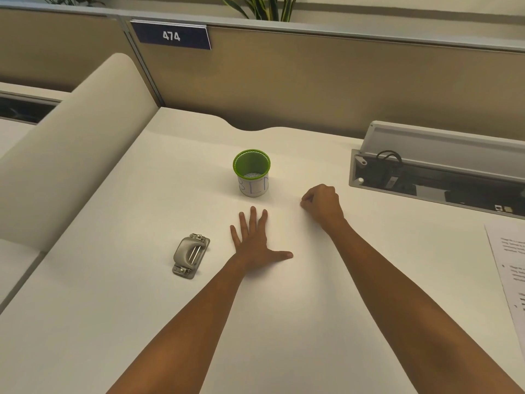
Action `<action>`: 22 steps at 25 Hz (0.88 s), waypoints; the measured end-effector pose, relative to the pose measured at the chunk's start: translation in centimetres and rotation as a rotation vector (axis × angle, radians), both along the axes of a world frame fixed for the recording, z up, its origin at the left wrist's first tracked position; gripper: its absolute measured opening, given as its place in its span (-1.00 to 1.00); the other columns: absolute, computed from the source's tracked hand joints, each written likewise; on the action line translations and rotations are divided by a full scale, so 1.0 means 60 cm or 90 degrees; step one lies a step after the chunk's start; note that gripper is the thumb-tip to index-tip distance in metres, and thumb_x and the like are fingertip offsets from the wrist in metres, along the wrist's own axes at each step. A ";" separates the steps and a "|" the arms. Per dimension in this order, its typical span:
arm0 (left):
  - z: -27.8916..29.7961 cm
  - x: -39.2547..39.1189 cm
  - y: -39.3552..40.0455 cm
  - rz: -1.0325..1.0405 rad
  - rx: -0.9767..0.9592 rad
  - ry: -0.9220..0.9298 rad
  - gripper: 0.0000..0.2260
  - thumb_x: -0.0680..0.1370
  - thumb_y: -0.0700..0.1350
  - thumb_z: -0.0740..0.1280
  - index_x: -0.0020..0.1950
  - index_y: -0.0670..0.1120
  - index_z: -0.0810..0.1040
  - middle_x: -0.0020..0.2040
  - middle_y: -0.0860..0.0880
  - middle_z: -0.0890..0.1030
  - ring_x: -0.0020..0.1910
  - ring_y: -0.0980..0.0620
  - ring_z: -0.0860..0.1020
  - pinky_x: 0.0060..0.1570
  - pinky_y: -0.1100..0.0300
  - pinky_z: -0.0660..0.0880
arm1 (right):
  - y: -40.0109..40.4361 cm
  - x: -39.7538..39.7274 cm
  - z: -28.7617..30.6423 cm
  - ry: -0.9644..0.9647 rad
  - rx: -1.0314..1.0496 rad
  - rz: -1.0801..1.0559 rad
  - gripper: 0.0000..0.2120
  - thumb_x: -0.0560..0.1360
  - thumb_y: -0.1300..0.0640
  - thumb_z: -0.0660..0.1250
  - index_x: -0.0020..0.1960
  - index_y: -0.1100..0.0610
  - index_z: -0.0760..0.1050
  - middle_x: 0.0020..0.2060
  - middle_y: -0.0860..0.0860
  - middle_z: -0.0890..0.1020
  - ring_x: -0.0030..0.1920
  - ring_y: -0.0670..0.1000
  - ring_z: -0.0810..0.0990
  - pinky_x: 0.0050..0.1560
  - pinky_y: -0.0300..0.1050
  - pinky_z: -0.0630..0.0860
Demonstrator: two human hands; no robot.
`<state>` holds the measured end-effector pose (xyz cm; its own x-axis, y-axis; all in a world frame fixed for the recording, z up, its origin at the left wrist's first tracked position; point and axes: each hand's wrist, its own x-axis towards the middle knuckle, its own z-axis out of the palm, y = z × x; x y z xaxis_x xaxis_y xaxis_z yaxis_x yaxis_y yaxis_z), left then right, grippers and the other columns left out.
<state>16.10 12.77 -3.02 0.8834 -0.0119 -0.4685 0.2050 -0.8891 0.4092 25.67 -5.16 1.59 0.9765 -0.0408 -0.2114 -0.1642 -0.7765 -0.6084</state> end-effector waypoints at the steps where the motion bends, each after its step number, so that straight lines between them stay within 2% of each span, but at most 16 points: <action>1: -0.001 0.001 0.000 0.000 0.002 -0.001 0.24 0.23 0.50 0.40 0.61 0.11 -0.33 0.59 0.07 -0.46 0.53 -0.10 -0.50 0.42 -0.23 -0.47 | 0.004 0.004 0.002 0.004 -0.033 0.016 -0.85 0.49 0.30 0.38 0.01 0.26 0.70 0.00 0.19 0.71 0.03 0.22 0.66 0.02 -0.02 0.62; 4: -0.004 0.002 0.000 -0.001 0.008 -0.001 0.25 0.22 0.52 0.39 0.60 0.12 -0.34 0.58 0.07 -0.46 0.53 -0.09 -0.51 0.42 -0.23 -0.47 | 0.019 0.006 0.003 0.004 -0.126 0.033 -0.84 0.51 0.31 0.33 0.05 0.29 0.64 0.04 0.21 0.67 0.06 0.26 0.63 -0.02 -0.03 0.60; 6: -0.006 0.002 0.000 -0.002 0.008 0.001 0.25 0.22 0.52 0.38 0.60 0.12 -0.35 0.58 0.08 -0.47 0.52 -0.09 -0.51 0.42 -0.23 -0.47 | 0.029 0.004 0.001 -0.005 -0.175 0.032 -0.83 0.54 0.35 0.26 0.08 0.32 0.56 0.08 0.25 0.61 0.10 0.28 0.60 -0.07 -0.05 0.50; 11: -0.005 0.003 0.001 -0.002 0.007 -0.002 0.25 0.21 0.53 0.38 0.60 0.12 -0.35 0.58 0.08 -0.47 0.52 -0.09 -0.52 0.41 -0.22 -0.48 | 0.040 -0.009 -0.007 0.031 -0.231 0.088 -0.80 0.56 0.39 0.14 0.13 0.32 0.47 0.15 0.24 0.55 0.18 0.25 0.55 0.06 -0.02 0.48; 14: -0.005 0.002 0.001 -0.003 0.007 -0.001 0.25 0.21 0.53 0.38 0.60 0.12 -0.34 0.58 0.08 -0.47 0.52 -0.10 -0.51 0.41 -0.22 -0.48 | 0.021 -0.001 -0.004 0.095 -0.140 0.048 -0.79 0.60 0.26 0.15 0.14 0.31 0.50 0.14 0.25 0.57 0.18 0.26 0.57 -0.01 -0.08 0.44; 16: -0.005 0.003 0.001 -0.005 0.010 0.002 0.26 0.19 0.54 0.36 0.60 0.12 -0.35 0.58 0.07 -0.47 0.52 -0.10 -0.51 0.41 -0.22 -0.48 | -0.003 0.011 0.011 0.135 0.002 -0.060 -0.81 0.60 0.20 0.17 0.06 0.27 0.52 0.01 0.23 0.56 0.06 0.21 0.58 -0.08 -0.13 0.40; 18: -0.006 0.004 0.001 -0.005 0.008 0.004 0.28 0.16 0.56 0.34 0.60 0.12 -0.35 0.58 0.07 -0.47 0.52 -0.10 -0.52 0.40 -0.22 -0.49 | -0.017 0.025 0.034 0.128 0.122 -0.145 -0.76 0.60 0.19 0.21 0.04 0.33 0.58 -0.06 0.18 0.58 -0.07 0.13 0.54 -0.12 -0.14 0.40; 20: -0.007 0.005 0.000 -0.003 0.005 0.004 0.29 0.12 0.58 0.30 0.60 0.13 -0.35 0.57 0.08 -0.48 0.51 -0.09 -0.53 0.39 -0.22 -0.50 | -0.007 0.034 0.067 0.084 0.184 -0.141 -0.75 0.60 0.20 0.24 0.07 0.33 0.62 -0.04 0.16 0.63 -0.09 0.08 0.54 -0.11 -0.16 0.41; 22: -0.007 0.005 0.000 -0.001 0.007 0.000 0.29 0.11 0.59 0.28 0.59 0.13 -0.36 0.57 0.08 -0.48 0.51 -0.09 -0.53 0.39 -0.21 -0.51 | 0.024 0.043 0.100 0.033 0.203 -0.080 -0.79 0.59 0.21 0.25 0.02 0.25 0.65 -0.07 0.09 0.64 -0.08 0.05 0.57 -0.15 -0.21 0.44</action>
<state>16.38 12.79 -3.47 0.8832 -0.0075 -0.4690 0.2044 -0.8937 0.3993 28.26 -3.69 7.61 0.9556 -0.0837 -0.2824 -0.2836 -0.5206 -0.8053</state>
